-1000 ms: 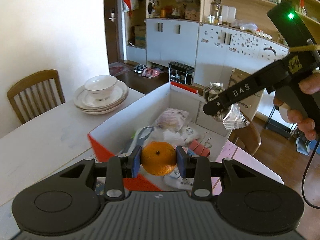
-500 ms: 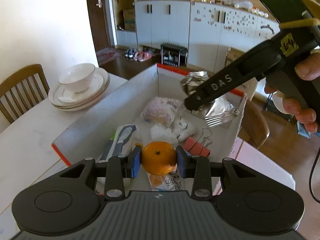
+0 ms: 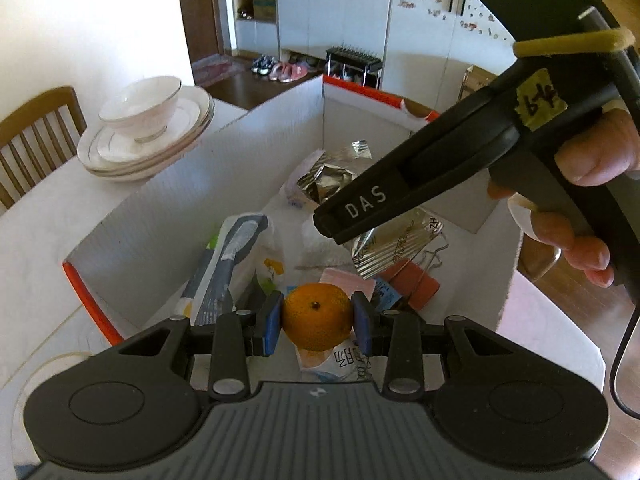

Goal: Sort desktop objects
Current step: 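Lower the orange and snack bag into the box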

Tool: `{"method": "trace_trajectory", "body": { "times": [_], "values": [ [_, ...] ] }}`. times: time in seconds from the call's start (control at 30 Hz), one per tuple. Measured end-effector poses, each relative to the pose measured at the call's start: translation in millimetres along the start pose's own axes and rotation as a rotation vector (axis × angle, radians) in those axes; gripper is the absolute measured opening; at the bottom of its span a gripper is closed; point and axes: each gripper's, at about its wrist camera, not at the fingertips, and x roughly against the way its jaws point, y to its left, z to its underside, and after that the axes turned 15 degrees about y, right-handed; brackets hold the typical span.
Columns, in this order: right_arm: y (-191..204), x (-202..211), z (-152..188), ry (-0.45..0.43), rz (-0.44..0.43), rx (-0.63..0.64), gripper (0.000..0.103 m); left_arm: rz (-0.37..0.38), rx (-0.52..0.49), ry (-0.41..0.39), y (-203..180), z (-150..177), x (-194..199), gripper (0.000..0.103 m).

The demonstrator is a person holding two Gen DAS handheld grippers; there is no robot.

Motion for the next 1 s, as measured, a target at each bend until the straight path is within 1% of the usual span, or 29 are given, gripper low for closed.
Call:
{"method": "trace_trajectory", "body": {
  "times": [0.23,0.37,0.67,0.83,0.93,0.97,1.0],
  "values": [
    [6.3,-9.4,-3.4,0.025,-0.008,0.041,0.050,0.015,0.022,0.048,4.3,0.5,-11.4,0.035],
    [10.0,-14.7,-4.6,0.038,0.003,0.067,0.050,0.032,0.033,0.086,6.2,0.2,-17.8,0.035],
    [7.9,-23.4,-5.1,0.062,0.008,0.055,0.052,0.047,0.029,0.140,5.9,-1.8,-23.8,0.035],
    [6.6,-22.1,-4.0,0.062,0.009,0.048,0.054,0.035,0.030,0.158,7.2,-4.8,-25.4,0.036],
    [5.6,-19.3,-2.3,0.053,0.008,0.044,0.058,0.059,0.043,0.156,10.4,-7.0,-24.4,0.045],
    [5.3,-18.2,-1.6,0.051,0.011,0.044,0.058,0.063,0.047,0.151,10.8,-7.1,-23.5,0.050],
    [5.2,-17.2,-0.9,0.048,0.014,0.045,0.061,0.064,0.048,0.143,10.7,-7.1,-22.3,0.055]
  ]
}}
